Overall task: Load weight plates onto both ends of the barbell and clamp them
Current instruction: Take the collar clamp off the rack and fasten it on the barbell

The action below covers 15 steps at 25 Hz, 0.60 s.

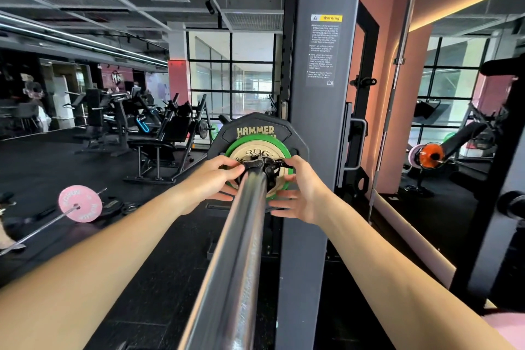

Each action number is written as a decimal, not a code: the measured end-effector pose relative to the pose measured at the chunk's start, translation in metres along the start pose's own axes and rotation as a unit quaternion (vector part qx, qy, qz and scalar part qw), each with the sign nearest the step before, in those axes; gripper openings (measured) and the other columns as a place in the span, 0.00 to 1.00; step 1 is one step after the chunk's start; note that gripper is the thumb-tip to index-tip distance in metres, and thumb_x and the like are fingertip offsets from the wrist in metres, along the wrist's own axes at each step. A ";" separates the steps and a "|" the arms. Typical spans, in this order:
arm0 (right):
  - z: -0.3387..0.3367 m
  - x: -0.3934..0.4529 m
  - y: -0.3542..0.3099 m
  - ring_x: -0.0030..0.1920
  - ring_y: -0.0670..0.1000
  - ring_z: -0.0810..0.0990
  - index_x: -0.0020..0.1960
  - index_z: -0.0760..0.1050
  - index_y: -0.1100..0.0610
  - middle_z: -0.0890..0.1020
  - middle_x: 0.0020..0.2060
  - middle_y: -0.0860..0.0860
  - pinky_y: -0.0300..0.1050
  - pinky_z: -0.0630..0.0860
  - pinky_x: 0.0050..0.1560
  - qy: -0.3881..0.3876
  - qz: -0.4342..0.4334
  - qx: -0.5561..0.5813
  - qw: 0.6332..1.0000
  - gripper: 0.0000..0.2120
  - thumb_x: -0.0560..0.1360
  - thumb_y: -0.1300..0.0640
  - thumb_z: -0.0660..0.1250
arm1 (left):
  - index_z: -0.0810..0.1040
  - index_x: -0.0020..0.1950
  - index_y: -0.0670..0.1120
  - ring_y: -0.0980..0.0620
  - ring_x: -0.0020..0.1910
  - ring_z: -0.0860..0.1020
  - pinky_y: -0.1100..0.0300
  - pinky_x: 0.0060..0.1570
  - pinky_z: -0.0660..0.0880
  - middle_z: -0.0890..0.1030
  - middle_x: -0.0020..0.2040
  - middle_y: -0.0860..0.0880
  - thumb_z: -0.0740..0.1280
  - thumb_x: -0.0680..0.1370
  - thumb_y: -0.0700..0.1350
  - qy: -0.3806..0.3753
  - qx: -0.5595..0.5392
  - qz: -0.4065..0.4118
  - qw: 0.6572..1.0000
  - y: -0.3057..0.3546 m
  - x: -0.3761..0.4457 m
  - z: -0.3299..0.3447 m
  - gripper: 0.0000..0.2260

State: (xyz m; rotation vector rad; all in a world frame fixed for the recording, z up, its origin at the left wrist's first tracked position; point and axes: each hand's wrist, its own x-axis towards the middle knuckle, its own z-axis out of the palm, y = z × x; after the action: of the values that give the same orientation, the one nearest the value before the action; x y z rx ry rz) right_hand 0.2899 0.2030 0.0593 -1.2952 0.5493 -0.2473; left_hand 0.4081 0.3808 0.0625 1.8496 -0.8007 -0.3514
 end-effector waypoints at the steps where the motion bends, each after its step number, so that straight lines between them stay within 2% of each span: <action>1: -0.001 0.001 0.002 0.56 0.66 0.83 0.56 0.70 0.57 0.80 0.58 0.65 0.65 0.78 0.60 -0.044 0.025 0.050 0.997 0.21 0.74 0.41 0.64 | 0.78 0.62 0.56 0.48 0.55 0.84 0.50 0.60 0.79 0.83 0.59 0.47 0.70 0.76 0.60 0.004 0.005 -0.001 1.000 -0.002 0.002 -0.001 0.16; 3: -0.001 0.003 0.007 0.57 0.70 0.82 0.55 0.68 0.58 0.77 0.61 0.70 0.67 0.75 0.63 -0.108 0.049 0.154 0.981 0.20 0.74 0.43 0.66 | 0.79 0.59 0.60 0.47 0.60 0.82 0.44 0.66 0.75 0.83 0.60 0.50 0.70 0.72 0.63 0.011 0.010 -0.003 1.000 -0.006 0.004 -0.002 0.18; 7: 0.001 0.006 0.014 0.59 0.69 0.81 0.57 0.70 0.58 0.78 0.61 0.69 0.62 0.77 0.59 -0.126 0.049 0.277 0.951 0.17 0.75 0.49 0.67 | 0.79 0.58 0.61 0.47 0.60 0.82 0.44 0.67 0.74 0.84 0.59 0.51 0.70 0.70 0.65 0.013 0.006 -0.005 1.000 -0.008 0.005 -0.002 0.19; 10: 0.002 0.006 0.014 0.60 0.66 0.80 0.58 0.73 0.58 0.78 0.62 0.66 0.59 0.78 0.56 -0.113 0.047 0.296 0.947 0.13 0.77 0.52 0.64 | 0.79 0.58 0.61 0.47 0.60 0.82 0.44 0.67 0.74 0.84 0.59 0.50 0.69 0.70 0.65 0.015 0.004 -0.004 1.000 -0.007 0.005 0.000 0.18; 13: 0.005 0.005 0.014 0.55 0.66 0.81 0.54 0.72 0.59 0.79 0.59 0.67 0.58 0.77 0.51 -0.092 0.047 0.281 0.954 0.07 0.80 0.57 0.60 | 0.78 0.58 0.62 0.46 0.59 0.82 0.44 0.66 0.75 0.83 0.59 0.50 0.70 0.69 0.66 0.019 -0.002 -0.004 1.000 -0.008 0.006 0.000 0.19; 15: 0.005 0.005 0.016 0.54 0.65 0.81 0.56 0.71 0.60 0.80 0.56 0.67 0.59 0.77 0.56 -0.090 0.042 0.254 0.962 0.07 0.82 0.57 0.58 | 0.77 0.60 0.61 0.46 0.59 0.83 0.45 0.65 0.76 0.83 0.59 0.49 0.70 0.71 0.66 0.015 -0.003 -0.004 1.000 -0.010 0.006 0.000 0.19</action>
State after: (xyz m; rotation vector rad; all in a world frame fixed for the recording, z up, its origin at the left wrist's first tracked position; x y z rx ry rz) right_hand 0.2948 0.2090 0.0437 -0.7828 0.3525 -0.1809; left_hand 0.4158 0.3790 0.0543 1.8491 -0.7709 -0.3299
